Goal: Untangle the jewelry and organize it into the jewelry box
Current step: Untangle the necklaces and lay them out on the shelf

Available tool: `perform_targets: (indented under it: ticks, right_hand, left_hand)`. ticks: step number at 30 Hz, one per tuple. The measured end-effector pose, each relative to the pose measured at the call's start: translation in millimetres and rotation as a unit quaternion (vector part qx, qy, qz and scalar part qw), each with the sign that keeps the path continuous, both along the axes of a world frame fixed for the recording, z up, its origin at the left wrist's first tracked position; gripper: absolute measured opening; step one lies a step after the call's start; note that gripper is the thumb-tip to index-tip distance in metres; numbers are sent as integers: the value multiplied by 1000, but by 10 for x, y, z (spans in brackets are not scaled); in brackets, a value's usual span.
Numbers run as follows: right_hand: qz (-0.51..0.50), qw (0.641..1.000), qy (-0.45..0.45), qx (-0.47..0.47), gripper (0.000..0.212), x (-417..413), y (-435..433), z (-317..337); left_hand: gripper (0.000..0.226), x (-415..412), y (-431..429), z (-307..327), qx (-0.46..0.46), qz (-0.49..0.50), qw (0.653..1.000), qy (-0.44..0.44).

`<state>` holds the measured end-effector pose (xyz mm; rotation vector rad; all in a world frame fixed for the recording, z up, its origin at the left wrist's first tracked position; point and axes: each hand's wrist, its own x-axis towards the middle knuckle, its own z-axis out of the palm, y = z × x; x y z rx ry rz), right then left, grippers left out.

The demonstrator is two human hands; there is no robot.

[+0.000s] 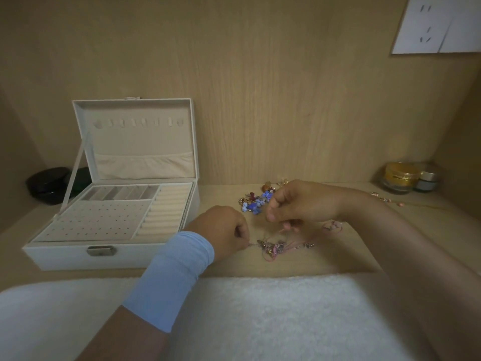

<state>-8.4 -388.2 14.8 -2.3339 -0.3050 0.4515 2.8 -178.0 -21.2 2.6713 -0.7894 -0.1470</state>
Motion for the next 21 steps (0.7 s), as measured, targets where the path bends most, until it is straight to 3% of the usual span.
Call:
perform_targets:
  ticks: [3, 7, 10, 14, 18, 21]
  right_hand:
    - [9, 998, 11, -63, 12, -24, 8, -1]
    - [0, 994, -43, -102, 8, -27, 48, 11]
    - [-7, 997, -71, -20, 15, -16, 114, 22]
    - [23, 988, -15, 154, 20, -42, 206, -2]
    - [4, 984, -26, 176, 7, -49, 220, -10]
    - [0, 983, -38, 182, 8, -49, 231, -11]
  left_hand:
    - [10, 18, 47, 28, -43, 23, 999, 6]
    - [11, 36, 103, 127, -181, 33, 982, 45]
    - [14, 40, 119, 192, -284, 13, 953, 99]
    - [16, 46, 143, 242, -361, 14, 925, 118]
    - [20, 32, 157, 280, -413, 22, 897, 154]
    - [23, 33, 173, 280, -412, 19, 896, 163]
